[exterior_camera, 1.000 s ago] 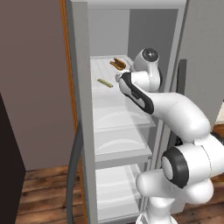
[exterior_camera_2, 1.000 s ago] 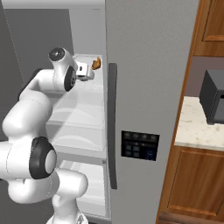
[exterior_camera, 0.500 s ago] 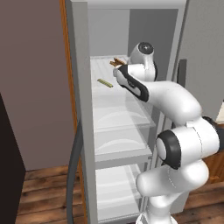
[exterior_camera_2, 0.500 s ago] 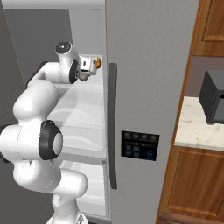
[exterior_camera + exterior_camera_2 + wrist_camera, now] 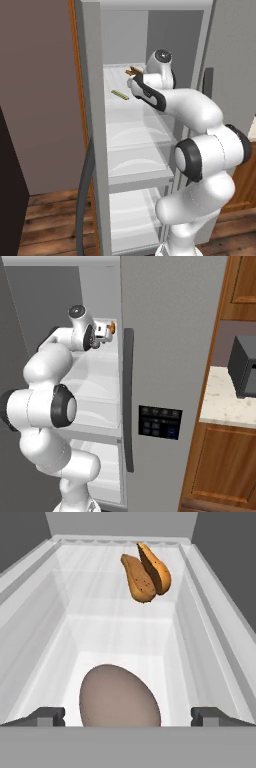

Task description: Pick the egg and butter from the fridge and place them by the bowl for mixing.

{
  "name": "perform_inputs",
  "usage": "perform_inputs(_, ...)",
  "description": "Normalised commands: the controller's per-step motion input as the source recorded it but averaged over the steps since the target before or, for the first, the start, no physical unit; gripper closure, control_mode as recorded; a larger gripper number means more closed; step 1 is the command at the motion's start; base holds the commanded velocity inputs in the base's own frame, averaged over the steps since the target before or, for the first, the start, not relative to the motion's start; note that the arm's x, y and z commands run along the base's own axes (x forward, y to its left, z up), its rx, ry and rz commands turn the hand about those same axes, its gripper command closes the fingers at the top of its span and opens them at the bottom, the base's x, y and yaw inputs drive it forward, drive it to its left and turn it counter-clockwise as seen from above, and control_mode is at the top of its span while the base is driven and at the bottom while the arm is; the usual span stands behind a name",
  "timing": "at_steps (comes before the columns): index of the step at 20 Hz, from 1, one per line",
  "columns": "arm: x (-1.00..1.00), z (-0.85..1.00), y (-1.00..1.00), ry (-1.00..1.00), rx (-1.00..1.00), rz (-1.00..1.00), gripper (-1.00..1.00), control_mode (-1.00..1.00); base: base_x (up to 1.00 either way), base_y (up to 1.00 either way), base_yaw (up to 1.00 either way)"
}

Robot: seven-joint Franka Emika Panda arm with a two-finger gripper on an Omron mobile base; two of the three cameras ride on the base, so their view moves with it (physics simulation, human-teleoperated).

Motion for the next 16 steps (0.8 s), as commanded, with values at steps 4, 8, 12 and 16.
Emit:
perform_inputs(4,0.04,-0.13,0.05,0.00,0.00,0.00,-1.00,-1.00,0.00,0.00,0.00)
perform_inputs(8,0.02,-0.15,0.02,0.00,0.00,0.00,-1.00,-1.00,0.00,0.00,0.00)
perform_inputs(12,0.05,-0.13,0.05,0.00,0.01,0.00,-1.00,-1.00,0.00,0.00,0.00)
perform_inputs(16,0.12,-0.14,0.04,0.00,0.03,0.03,-1.00,-1.00,0.00,0.00,0.00)
